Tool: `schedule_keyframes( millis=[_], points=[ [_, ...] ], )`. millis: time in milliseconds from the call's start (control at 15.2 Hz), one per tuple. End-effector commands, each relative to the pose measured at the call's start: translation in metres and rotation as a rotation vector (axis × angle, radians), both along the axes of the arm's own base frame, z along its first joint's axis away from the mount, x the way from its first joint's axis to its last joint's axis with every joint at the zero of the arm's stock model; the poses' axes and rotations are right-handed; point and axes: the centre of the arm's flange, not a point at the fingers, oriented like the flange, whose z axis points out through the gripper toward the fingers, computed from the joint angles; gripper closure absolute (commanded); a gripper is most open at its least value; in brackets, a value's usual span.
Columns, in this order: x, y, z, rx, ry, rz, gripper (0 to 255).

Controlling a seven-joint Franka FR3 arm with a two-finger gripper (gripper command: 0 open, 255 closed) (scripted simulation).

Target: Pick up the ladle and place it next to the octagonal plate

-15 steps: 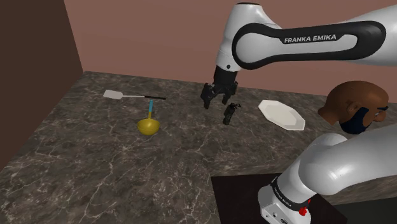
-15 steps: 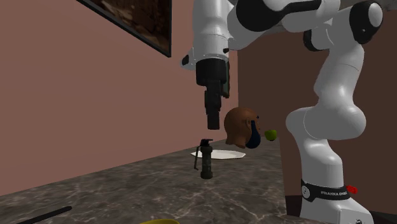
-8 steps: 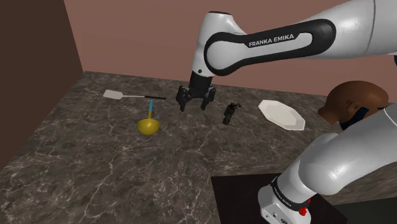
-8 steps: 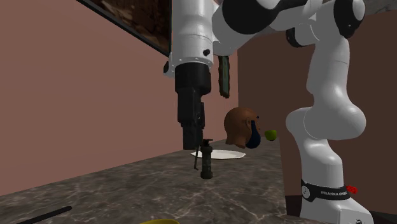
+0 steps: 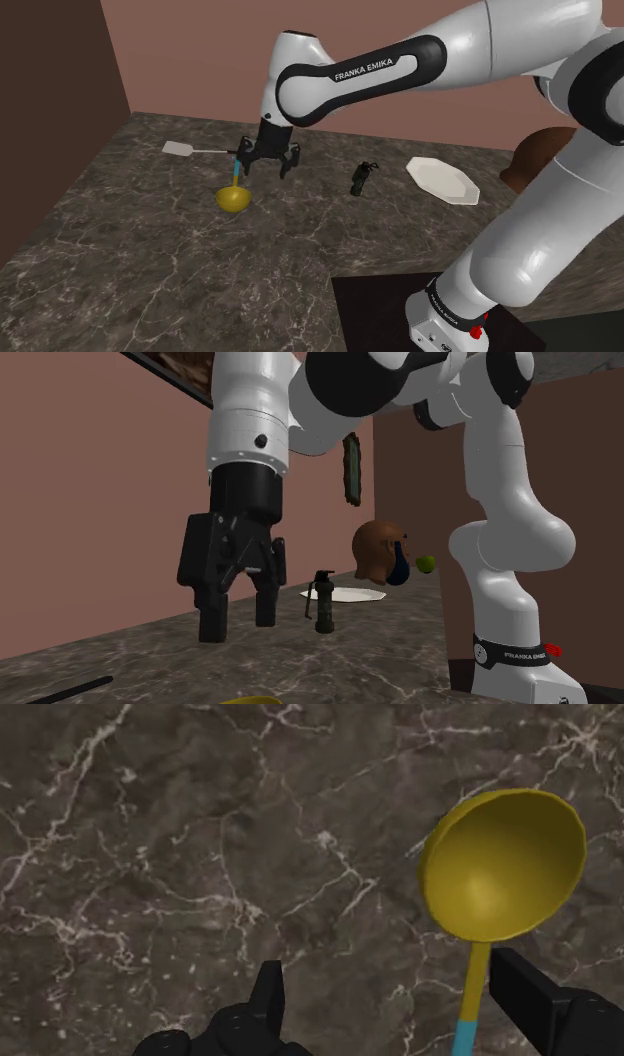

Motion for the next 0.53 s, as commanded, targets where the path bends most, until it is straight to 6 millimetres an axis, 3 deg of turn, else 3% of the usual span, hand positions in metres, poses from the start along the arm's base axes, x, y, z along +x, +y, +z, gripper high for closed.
schedule_keyframes(
  millis=[0,264,462],
  points=[
    [0.017,0.016,-0.011,0.018,0.001,-0.043,0],
    [0.052,0.042,-0.027,0.049,0.002,-0.119,0],
    [0.052,0.045,-0.043,0.049,0.002,-0.119,0]
  ],
)
